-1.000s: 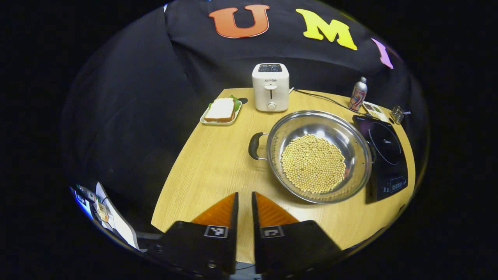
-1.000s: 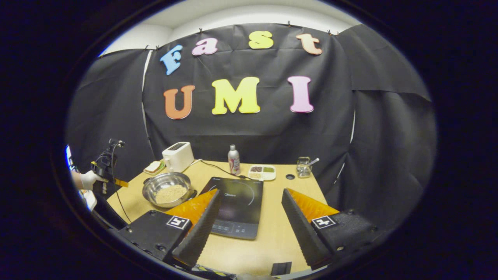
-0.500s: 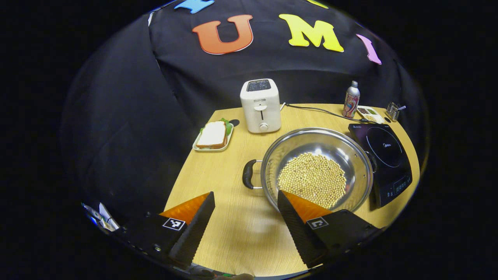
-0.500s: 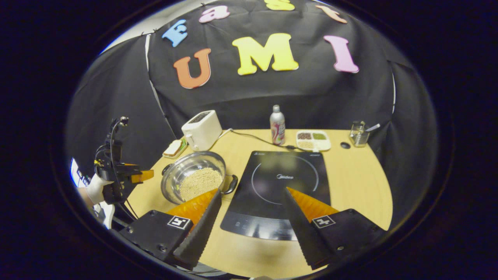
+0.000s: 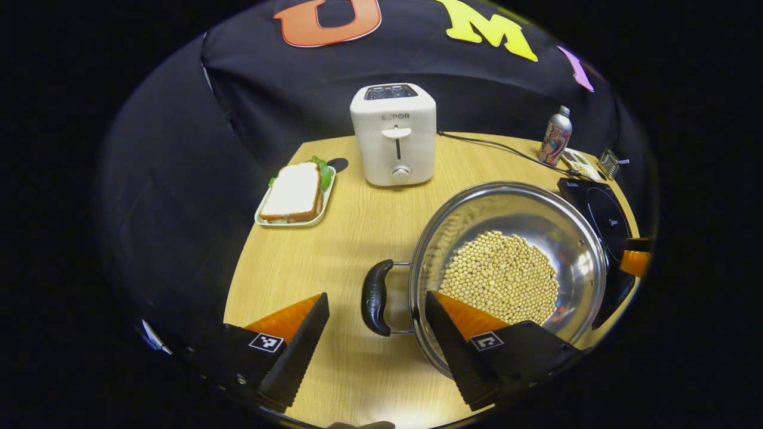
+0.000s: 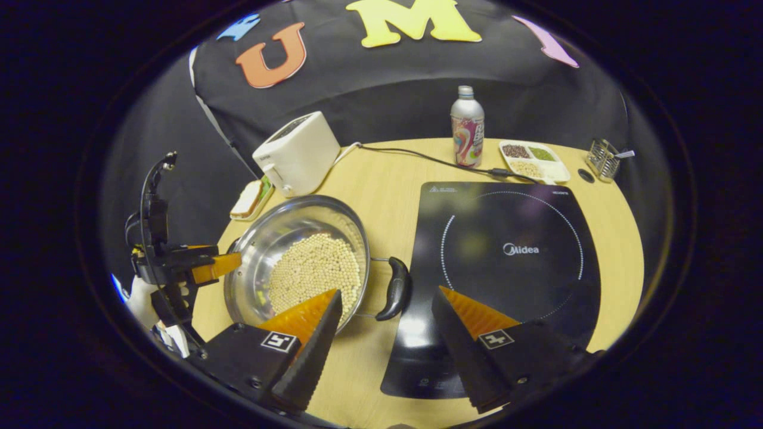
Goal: First push the handle of the pot to place it horizontally, then grasp the pot with both hands and set it on the induction cooktop.
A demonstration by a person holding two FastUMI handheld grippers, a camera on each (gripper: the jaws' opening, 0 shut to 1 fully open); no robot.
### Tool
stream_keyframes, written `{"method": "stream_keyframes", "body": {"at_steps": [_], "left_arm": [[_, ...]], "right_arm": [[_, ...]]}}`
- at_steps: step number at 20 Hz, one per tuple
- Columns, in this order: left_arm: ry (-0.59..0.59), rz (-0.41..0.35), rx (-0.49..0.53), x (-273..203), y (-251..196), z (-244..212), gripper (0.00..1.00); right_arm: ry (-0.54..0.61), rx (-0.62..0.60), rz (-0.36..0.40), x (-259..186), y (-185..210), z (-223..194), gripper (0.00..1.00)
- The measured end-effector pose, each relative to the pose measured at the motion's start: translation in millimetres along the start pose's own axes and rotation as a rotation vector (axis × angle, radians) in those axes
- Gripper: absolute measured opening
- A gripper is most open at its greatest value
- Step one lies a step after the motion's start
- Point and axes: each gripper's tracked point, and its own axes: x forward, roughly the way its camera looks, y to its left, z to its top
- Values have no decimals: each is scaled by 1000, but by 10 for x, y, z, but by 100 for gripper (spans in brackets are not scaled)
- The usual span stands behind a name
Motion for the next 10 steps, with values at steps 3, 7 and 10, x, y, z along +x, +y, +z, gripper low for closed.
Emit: {"method": "stream_keyframes", "body": {"at_steps": [3, 7, 10], "left_arm": [[50, -26, 8, 140, -15, -57, 98], [72, -51, 12, 239, -111, -15, 86], [91, -63, 26, 264, -161, 0, 82]], "right_arm": [[52, 32, 7, 171, 89, -50, 89], [95, 53, -13, 289, 77, -108, 90], [102, 69, -17, 337, 60, -101, 80]]}}
